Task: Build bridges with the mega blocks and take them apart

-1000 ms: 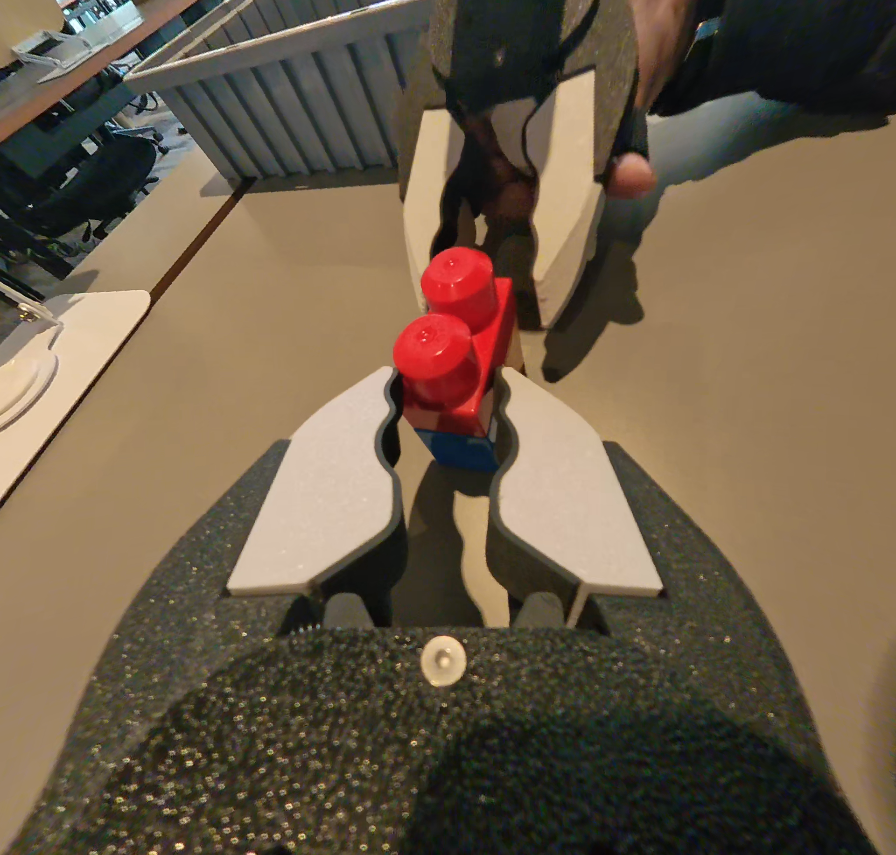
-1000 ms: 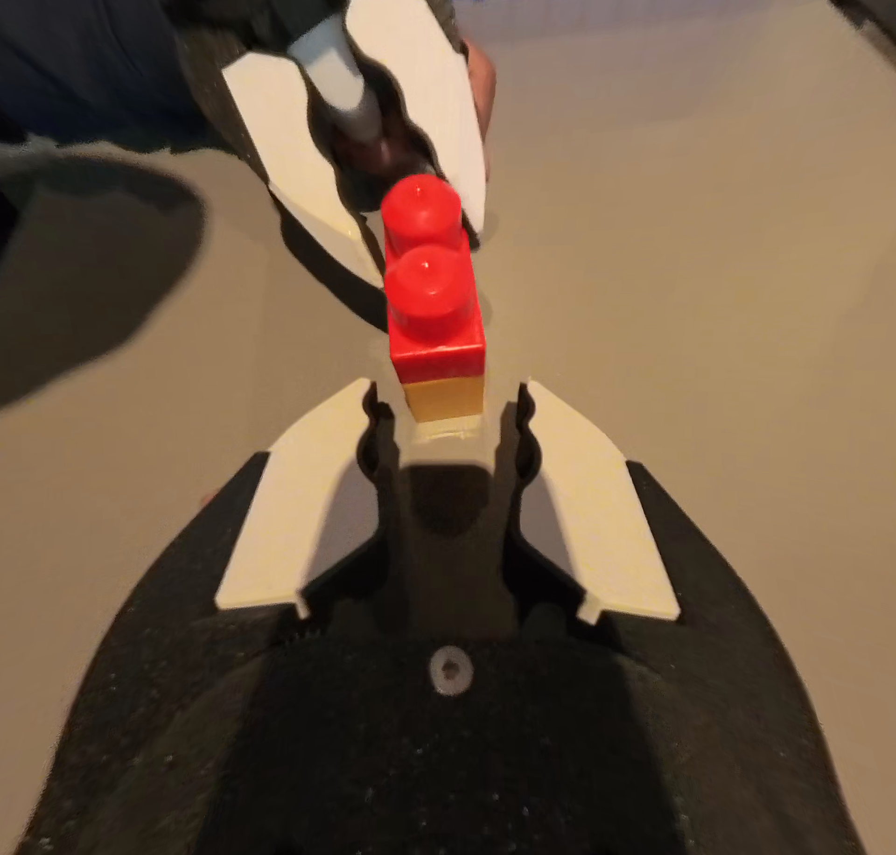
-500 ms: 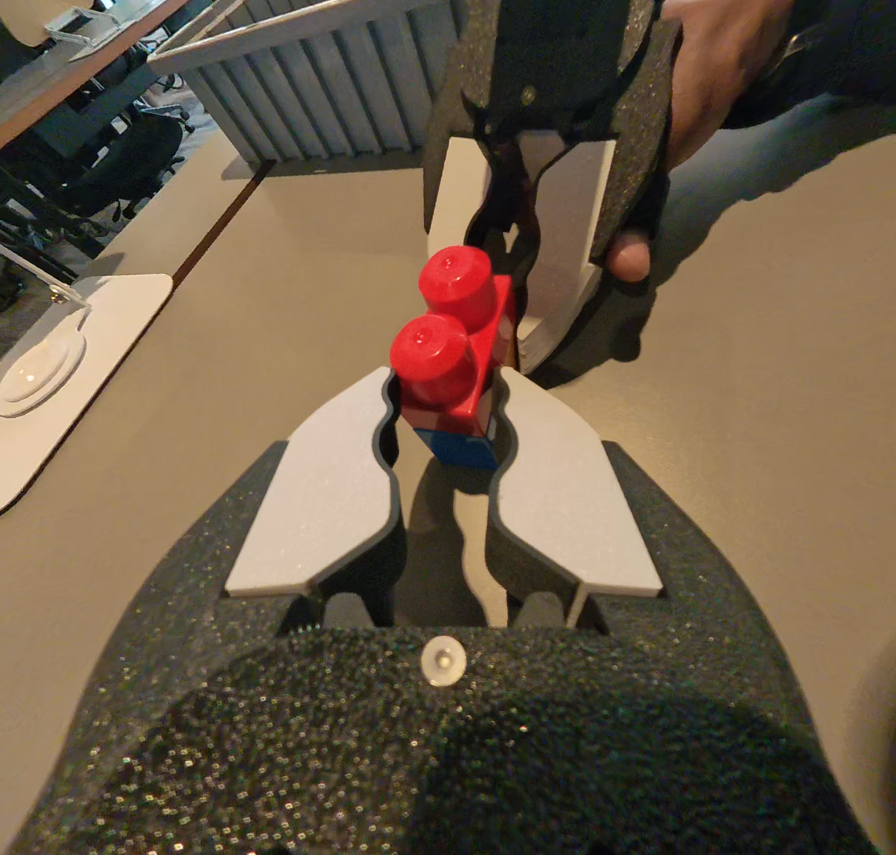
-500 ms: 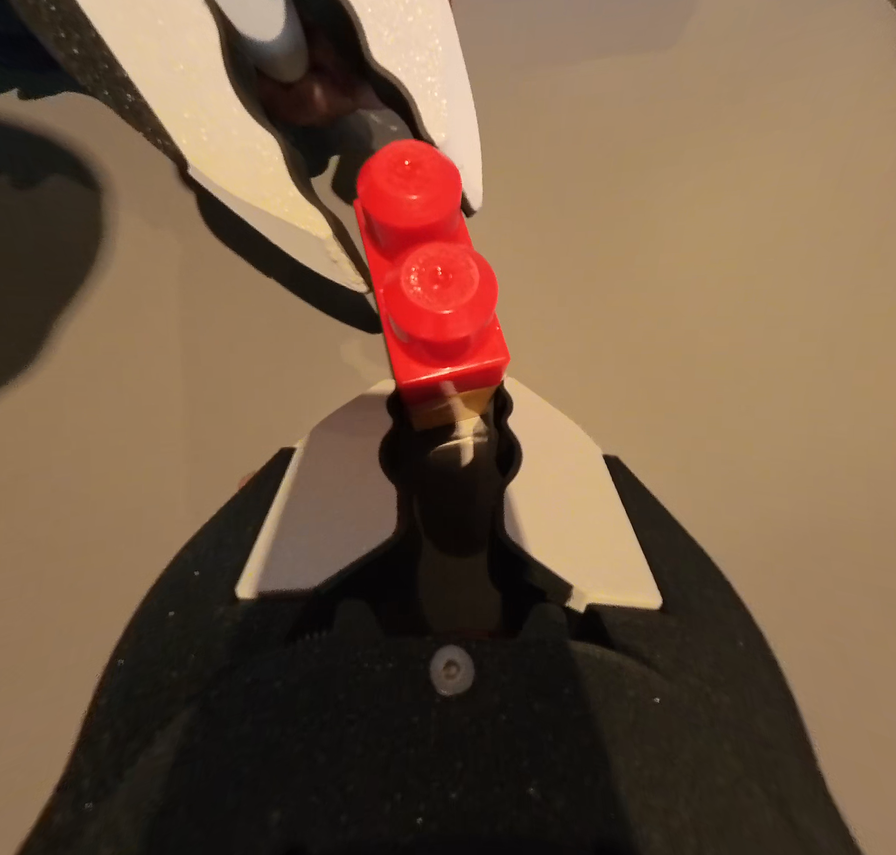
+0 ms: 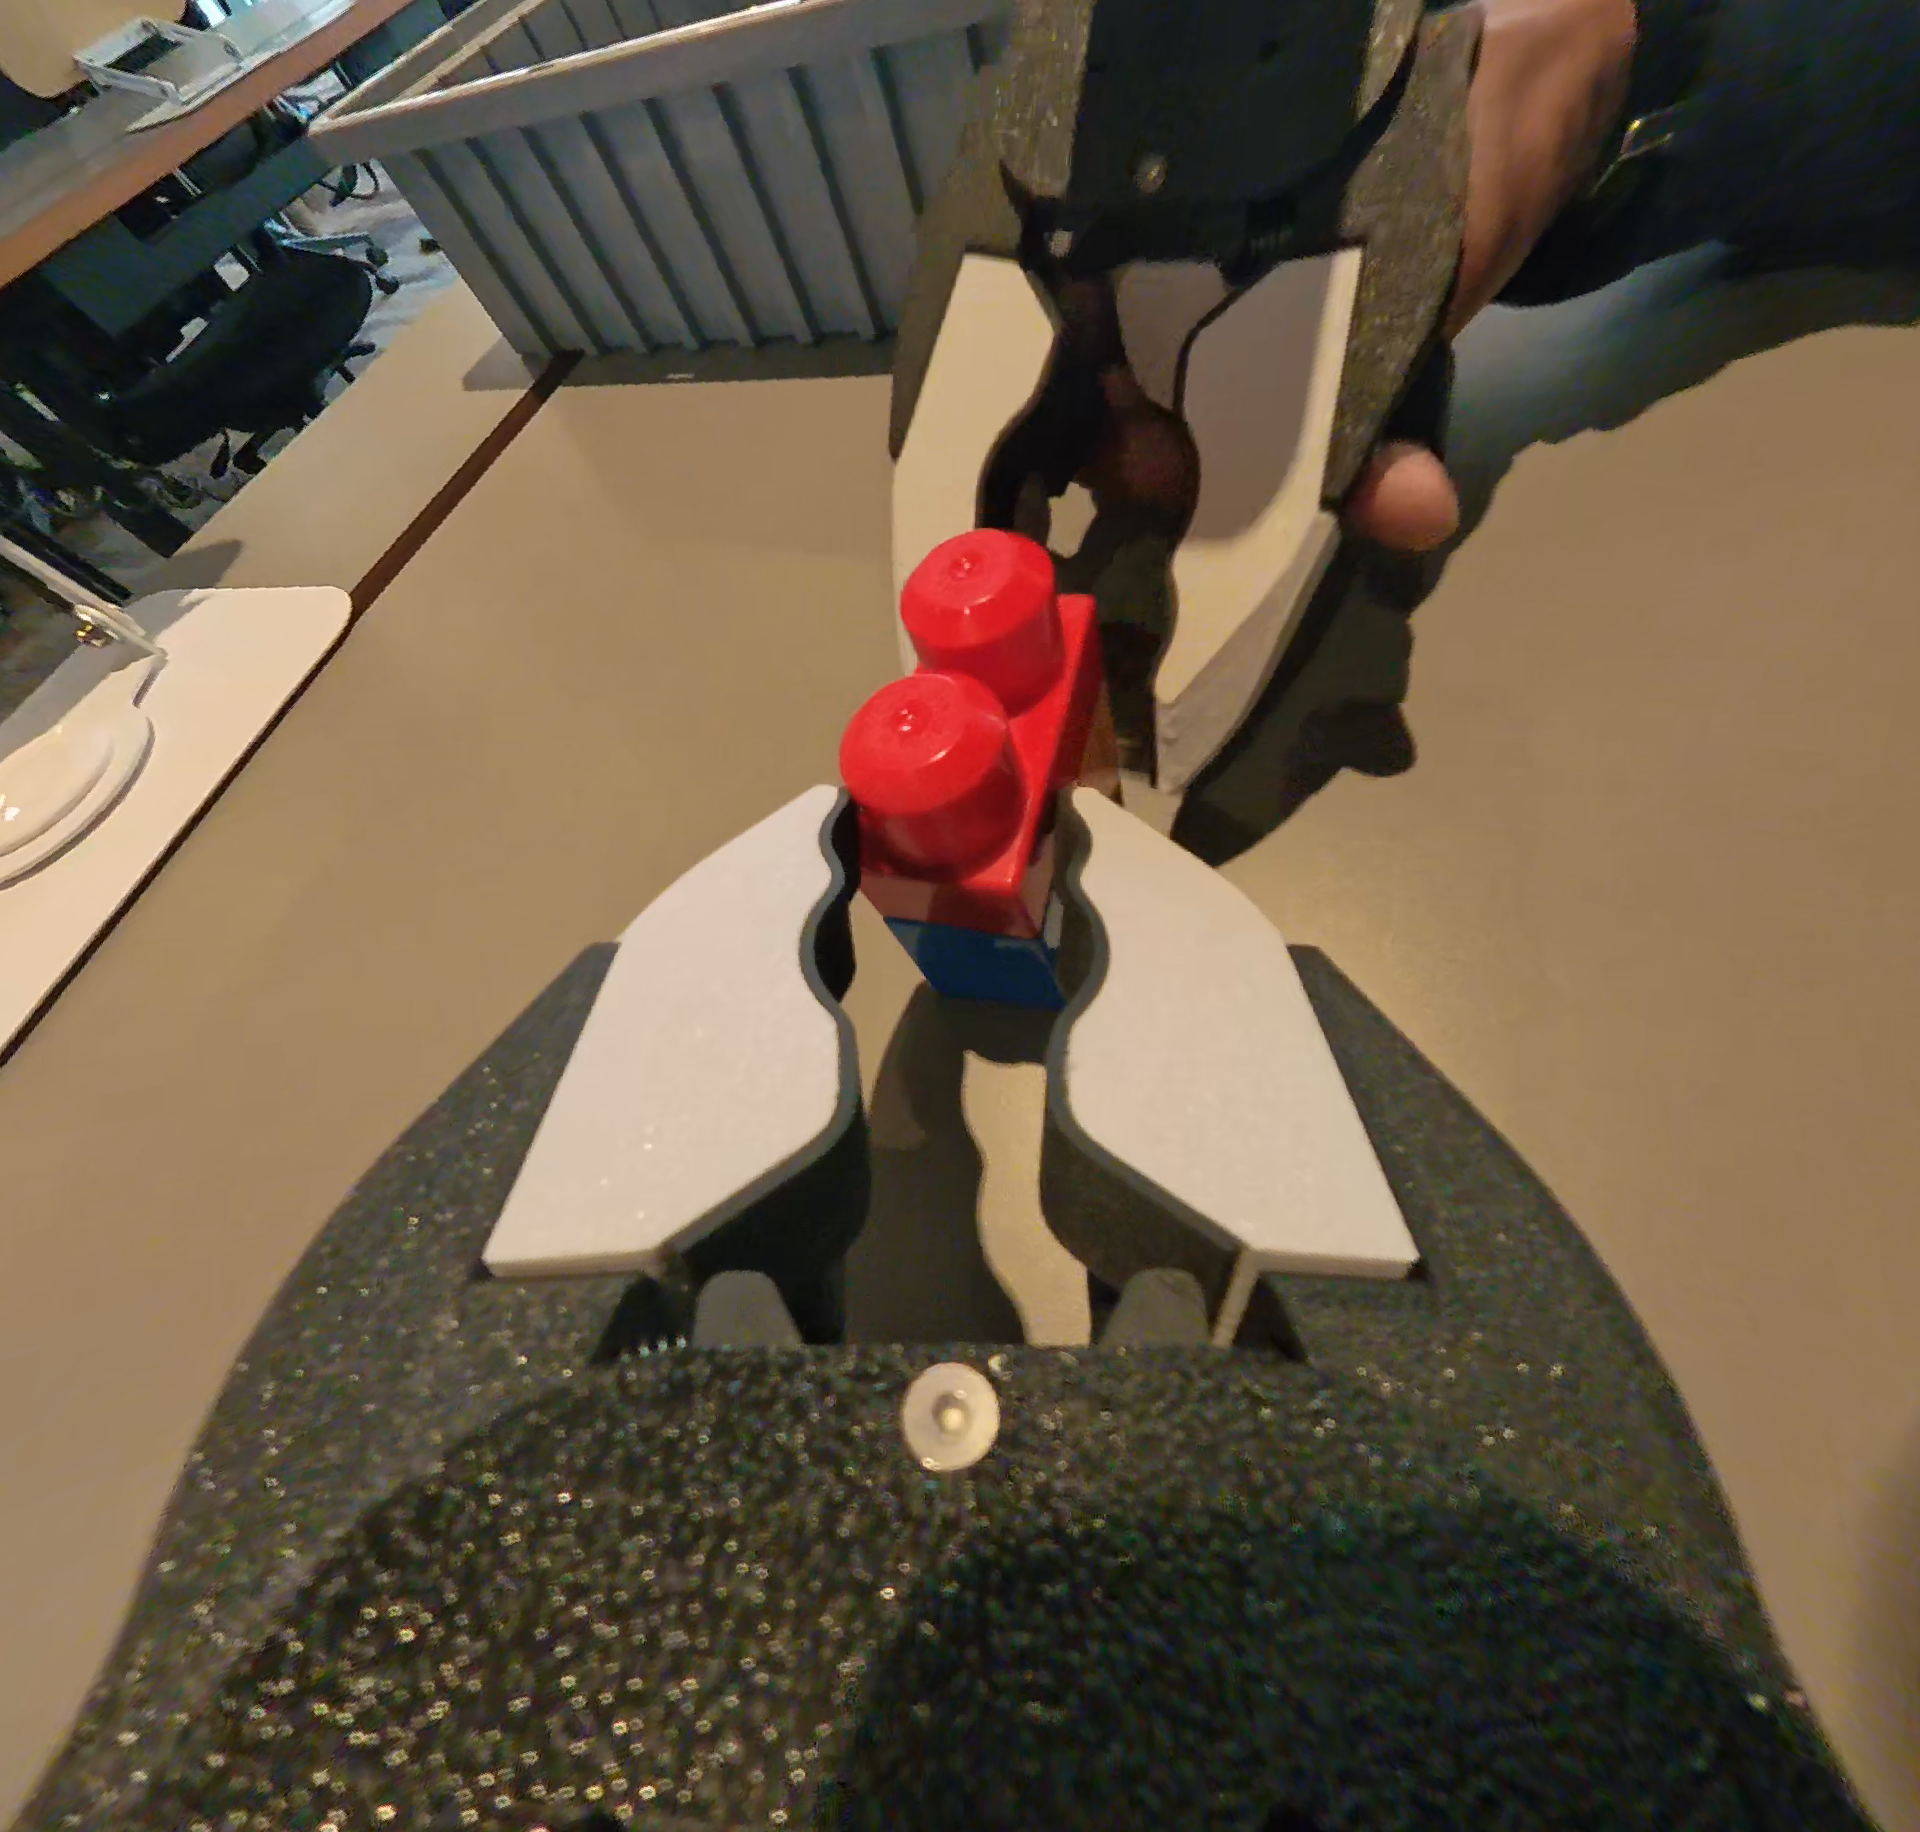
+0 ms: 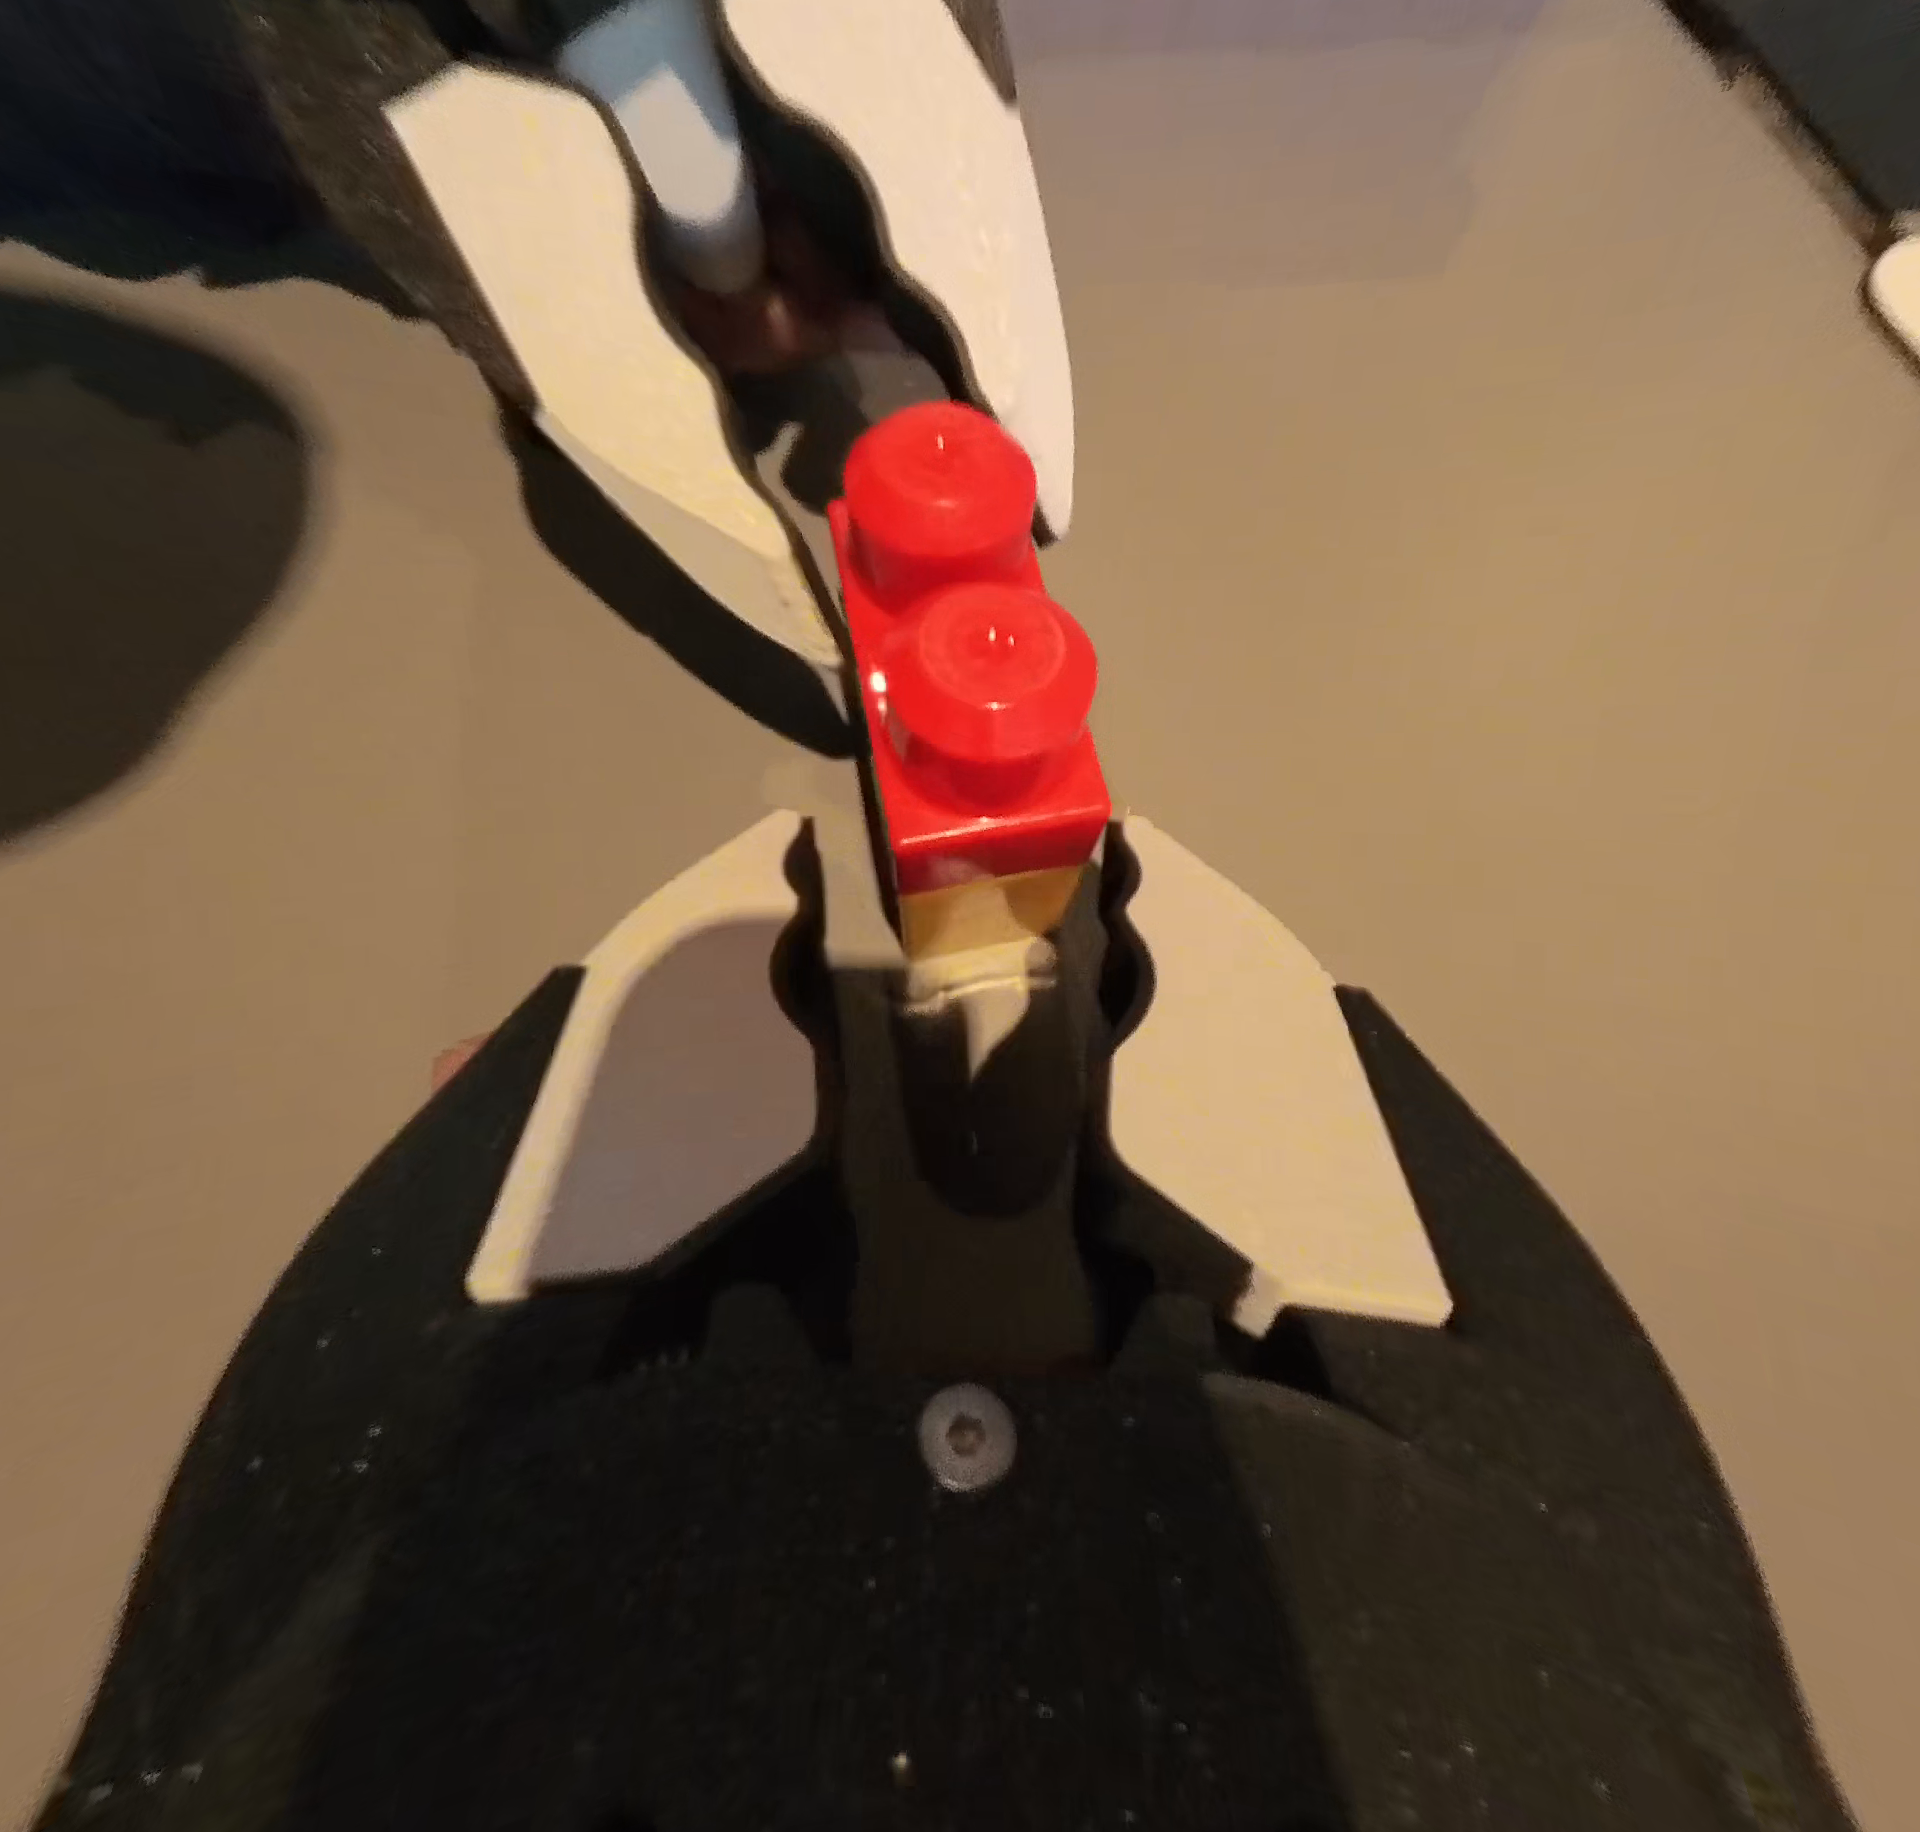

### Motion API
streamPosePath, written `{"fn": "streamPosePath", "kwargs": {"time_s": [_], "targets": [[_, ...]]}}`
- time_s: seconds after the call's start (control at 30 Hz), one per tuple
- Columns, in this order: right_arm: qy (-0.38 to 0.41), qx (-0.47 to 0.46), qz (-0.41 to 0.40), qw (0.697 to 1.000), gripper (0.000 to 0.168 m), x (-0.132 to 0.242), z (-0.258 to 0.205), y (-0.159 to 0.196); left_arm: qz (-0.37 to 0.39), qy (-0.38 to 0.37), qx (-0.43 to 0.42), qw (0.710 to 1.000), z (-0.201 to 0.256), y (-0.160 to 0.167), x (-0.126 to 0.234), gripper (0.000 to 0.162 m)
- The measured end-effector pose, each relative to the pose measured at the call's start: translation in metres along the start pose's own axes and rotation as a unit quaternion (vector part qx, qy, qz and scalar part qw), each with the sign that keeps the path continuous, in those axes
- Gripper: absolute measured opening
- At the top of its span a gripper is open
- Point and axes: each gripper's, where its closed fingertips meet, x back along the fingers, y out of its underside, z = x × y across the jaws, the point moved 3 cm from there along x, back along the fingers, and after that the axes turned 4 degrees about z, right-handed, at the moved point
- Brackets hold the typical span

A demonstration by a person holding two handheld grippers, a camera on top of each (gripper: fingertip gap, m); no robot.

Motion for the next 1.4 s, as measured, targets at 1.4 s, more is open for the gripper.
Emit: {"fn": "streamPosePath", "kwargs": {"time_s": [1.4], "targets": [[0.064,0.062,-0.021,0.996,0.045,-0.009,0.003,-0.005,0.007,0.010,-0.011,1.000,0.000,-0.001,0.000,0.035]]}}
